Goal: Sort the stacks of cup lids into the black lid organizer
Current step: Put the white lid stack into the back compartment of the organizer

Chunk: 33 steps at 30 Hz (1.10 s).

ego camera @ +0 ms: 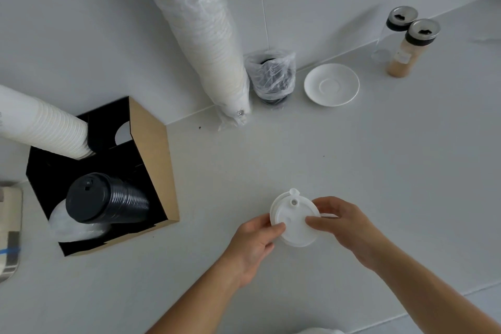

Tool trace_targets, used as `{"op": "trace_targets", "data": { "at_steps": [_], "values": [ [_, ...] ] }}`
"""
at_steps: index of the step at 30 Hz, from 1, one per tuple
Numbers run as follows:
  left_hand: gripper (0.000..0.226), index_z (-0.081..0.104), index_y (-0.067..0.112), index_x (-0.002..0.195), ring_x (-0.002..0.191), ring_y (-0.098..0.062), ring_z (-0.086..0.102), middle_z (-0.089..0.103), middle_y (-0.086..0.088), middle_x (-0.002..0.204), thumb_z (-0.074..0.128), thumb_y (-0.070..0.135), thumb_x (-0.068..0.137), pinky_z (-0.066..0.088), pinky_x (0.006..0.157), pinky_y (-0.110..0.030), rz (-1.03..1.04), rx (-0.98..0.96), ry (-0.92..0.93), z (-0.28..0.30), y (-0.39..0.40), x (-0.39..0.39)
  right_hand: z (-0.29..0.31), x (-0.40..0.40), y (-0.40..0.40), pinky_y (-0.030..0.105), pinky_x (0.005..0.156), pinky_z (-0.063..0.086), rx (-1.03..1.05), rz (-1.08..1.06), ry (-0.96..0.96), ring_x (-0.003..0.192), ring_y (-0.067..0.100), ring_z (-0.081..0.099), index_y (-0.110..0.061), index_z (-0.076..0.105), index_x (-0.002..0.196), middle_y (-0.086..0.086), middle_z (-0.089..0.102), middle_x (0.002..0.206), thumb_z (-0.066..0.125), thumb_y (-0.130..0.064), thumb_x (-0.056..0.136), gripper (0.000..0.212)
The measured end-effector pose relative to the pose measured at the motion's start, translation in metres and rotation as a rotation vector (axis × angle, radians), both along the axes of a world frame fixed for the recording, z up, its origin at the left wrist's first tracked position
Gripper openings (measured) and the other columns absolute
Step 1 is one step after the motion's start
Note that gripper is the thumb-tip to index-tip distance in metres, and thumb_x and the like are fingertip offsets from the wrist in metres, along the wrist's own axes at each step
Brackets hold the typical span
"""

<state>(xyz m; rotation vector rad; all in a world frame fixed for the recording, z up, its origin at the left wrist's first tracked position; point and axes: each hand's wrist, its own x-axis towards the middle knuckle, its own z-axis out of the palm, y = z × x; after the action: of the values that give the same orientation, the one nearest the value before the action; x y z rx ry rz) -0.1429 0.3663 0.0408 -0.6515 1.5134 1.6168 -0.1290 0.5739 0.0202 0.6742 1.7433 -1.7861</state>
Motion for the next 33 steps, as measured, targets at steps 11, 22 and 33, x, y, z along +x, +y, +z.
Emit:
{"op": "trace_targets", "data": {
  "at_steps": [11, 22, 33],
  "values": [
    [0.033, 0.076, 0.022, 0.106, 0.111, -0.011, 0.068, 0.076, 0.0, 0.112, 0.073, 0.023, 0.073, 0.048, 0.095, -0.025, 0.117, 0.062, 0.26, 0.032, -0.009, 0.006, 0.031, 0.0, -0.015, 0.055, 0.107, 0.048, -0.062, -0.047, 0.175, 0.106, 0.023, 0.072, -0.027, 0.074, 0.107, -0.001, 0.073, 0.116, 0.086, -0.044, 0.052, 0.059],
    [0.033, 0.075, 0.035, 0.104, 0.112, -0.01, 0.066, 0.074, 0.008, 0.114, 0.073, 0.038, 0.072, 0.05, 0.095, -0.03, 0.128, -0.016, 0.425, 0.072, -0.052, 0.009, 0.078, -0.011, -0.058, 0.058, 0.107, 0.046, -0.073, -0.025, 0.318, 0.108, 0.032, 0.07, -0.023, 0.074, 0.102, 0.004, 0.079, 0.107, 0.085, -0.04, 0.055, 0.052],
    [0.05, 0.069, 0.037, 0.115, 0.106, -0.01, 0.07, 0.071, 0.01, 0.118, 0.073, 0.052, 0.068, 0.054, 0.091, -0.03, 0.207, -0.024, 0.597, 0.114, -0.126, 0.011, 0.14, -0.032, -0.131, 0.054, 0.105, 0.049, -0.034, 0.04, 0.428, 0.106, 0.031, 0.071, -0.013, 0.071, 0.108, 0.007, 0.08, 0.103, 0.076, -0.013, 0.083, 0.025]
  ]
}}
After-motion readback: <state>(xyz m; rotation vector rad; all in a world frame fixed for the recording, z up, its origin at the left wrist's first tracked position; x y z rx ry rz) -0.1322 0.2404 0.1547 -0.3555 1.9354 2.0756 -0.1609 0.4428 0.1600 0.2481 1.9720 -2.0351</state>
